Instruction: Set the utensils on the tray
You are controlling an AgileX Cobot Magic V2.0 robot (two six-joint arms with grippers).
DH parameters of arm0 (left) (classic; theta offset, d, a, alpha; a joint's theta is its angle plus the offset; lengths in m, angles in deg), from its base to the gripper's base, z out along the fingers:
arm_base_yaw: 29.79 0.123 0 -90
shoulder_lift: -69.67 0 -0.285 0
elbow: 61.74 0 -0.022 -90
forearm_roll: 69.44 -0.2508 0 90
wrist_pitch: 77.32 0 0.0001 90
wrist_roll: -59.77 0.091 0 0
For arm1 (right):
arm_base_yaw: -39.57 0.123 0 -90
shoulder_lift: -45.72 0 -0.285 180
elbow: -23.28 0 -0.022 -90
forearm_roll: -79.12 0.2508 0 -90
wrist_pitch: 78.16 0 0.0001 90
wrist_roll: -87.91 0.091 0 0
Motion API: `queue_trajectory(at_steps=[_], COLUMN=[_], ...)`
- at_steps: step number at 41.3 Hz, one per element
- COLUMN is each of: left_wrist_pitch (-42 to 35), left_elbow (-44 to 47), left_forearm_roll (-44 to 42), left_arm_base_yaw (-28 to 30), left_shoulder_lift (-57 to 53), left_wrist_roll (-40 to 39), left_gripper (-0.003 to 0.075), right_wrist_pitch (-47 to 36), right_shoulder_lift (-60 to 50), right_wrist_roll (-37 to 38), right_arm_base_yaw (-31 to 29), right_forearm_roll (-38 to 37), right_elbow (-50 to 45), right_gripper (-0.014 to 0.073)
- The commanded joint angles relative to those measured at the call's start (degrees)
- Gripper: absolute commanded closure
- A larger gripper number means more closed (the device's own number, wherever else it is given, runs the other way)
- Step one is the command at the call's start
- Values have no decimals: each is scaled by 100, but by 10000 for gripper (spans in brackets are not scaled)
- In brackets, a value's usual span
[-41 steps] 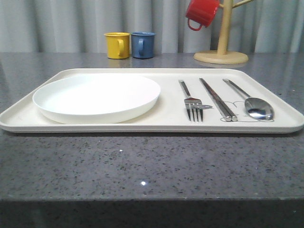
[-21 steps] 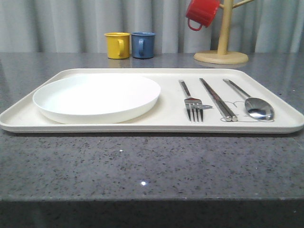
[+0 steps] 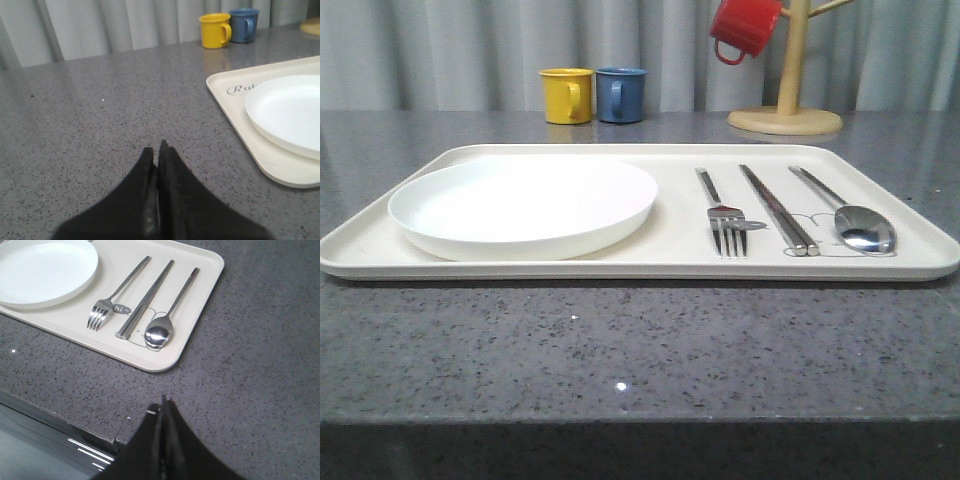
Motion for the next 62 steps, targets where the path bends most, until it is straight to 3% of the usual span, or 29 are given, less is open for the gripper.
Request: queue_trajectory(at_steps=[1, 10, 62], left_wrist_pitch=[-1220, -2341, -2172], left_elbow=[308, 1136, 1136], left_forearm_roll=[56, 66, 66], left_arm_base_yaw=[38, 179, 275], left_shoulder_lift=[-221, -651, -650], left_wrist_roll=[-51, -51, -51], left_gripper=[739, 739, 739], right_wrist_pitch=[-438, -438, -561], right_shoulder_lift=[49, 49, -92], right_wrist_roll=[-40, -40, -40], right_arm_base_yaw=[3, 3, 3], right_forearm_roll=[-58, -58, -58], right_elbow=[151, 151, 45], right_gripper=[662, 662, 662])
